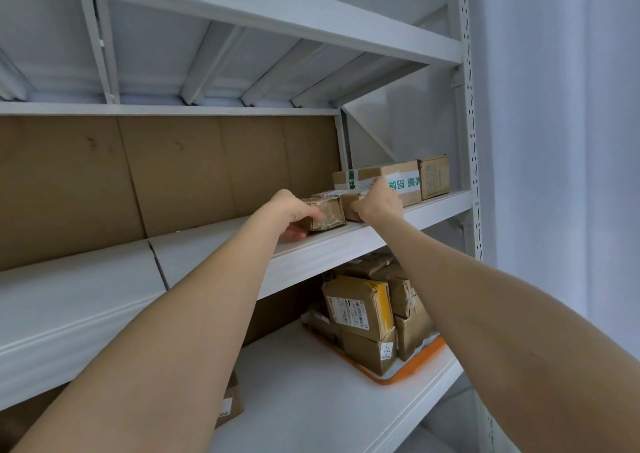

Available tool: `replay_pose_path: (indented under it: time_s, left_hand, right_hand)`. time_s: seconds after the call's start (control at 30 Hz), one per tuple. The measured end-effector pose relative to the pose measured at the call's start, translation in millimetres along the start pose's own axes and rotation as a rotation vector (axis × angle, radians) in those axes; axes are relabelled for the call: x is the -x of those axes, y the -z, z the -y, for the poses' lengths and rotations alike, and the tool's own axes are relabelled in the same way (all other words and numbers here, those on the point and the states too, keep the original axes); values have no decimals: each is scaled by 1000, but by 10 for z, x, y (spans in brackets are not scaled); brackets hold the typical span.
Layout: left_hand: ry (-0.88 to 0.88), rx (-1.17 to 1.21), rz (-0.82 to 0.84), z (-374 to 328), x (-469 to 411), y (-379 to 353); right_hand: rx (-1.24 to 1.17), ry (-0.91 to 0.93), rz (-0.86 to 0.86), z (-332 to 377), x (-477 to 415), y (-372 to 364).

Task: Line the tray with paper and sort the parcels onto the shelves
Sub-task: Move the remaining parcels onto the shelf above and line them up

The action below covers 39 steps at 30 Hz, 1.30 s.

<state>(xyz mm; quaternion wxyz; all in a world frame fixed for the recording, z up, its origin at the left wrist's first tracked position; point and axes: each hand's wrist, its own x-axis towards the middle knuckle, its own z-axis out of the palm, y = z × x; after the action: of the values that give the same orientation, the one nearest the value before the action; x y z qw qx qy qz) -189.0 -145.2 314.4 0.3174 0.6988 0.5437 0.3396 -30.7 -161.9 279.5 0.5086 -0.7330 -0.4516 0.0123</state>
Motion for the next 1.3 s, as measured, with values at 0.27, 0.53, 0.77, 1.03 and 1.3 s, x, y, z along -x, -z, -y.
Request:
replay_pose_path:
  time_s: [0.27, 0.53, 0.77, 1.03, 1.3]
  left_hand:
    - [-15, -4, 38, -26, 59, -25]
    - [-43, 15, 17, 1, 130, -44]
    - [-49, -3, -16, -1, 186, -65]
    - [-65, -70, -61, 0, 309, -45]
    - [-146, -196, -307, 22, 575, -43]
  right_hand:
    - [-67, -46, -2, -46, -19, -16]
    - [-68, -41, 0, -47, 82, 22]
    - [-29, -47, 13, -51, 196, 80]
    - [10, -45, 19, -20, 348, 129]
    - [20, -46, 5, 64, 576, 209]
